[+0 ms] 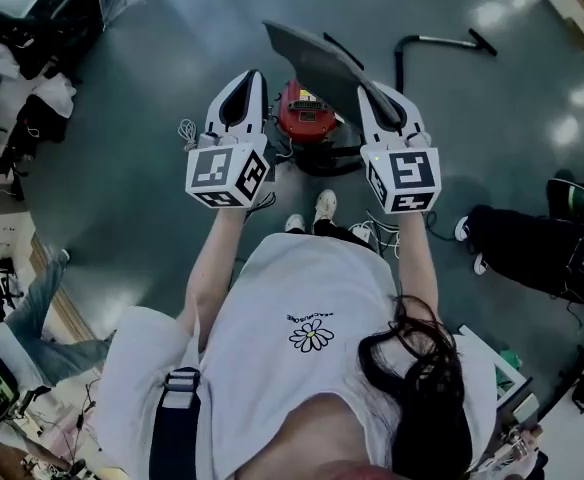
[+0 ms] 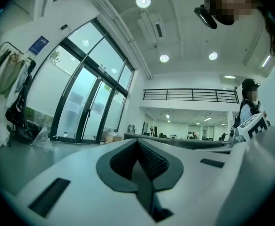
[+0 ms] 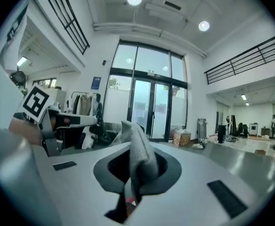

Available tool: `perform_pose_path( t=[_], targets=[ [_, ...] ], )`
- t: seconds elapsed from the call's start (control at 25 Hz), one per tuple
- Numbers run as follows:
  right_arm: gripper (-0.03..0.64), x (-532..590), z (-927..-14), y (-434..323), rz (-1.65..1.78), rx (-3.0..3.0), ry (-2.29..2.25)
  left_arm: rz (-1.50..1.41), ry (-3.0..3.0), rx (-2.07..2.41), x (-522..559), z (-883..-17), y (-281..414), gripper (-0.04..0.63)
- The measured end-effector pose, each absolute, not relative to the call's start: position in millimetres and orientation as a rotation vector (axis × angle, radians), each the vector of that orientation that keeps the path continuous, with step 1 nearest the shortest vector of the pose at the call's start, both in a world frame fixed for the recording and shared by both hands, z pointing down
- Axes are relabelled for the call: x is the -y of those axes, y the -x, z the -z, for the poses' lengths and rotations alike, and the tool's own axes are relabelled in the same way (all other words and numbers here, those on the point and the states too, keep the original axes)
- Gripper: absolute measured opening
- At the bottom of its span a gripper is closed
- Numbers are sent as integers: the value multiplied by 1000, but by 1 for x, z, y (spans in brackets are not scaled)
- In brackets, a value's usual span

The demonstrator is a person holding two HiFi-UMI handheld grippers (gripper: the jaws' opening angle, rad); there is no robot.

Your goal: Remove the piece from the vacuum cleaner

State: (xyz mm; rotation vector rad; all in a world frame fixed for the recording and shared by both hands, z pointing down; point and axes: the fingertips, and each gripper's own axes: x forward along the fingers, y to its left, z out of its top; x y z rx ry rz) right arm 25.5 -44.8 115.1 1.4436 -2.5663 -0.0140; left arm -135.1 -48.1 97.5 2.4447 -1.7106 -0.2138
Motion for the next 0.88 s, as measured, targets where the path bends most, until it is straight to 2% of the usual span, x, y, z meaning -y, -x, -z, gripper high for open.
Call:
perform_pose_path(
  t=[0.28,0.88],
  targets=[
    [23,50,-43,-36,35,2705,-1676,345,-2511,1742,49,-48,139,3],
    [23,45,-16,-11,87,2771,-1697,397,-2530,1727,55,-32,144,5]
  ],
)
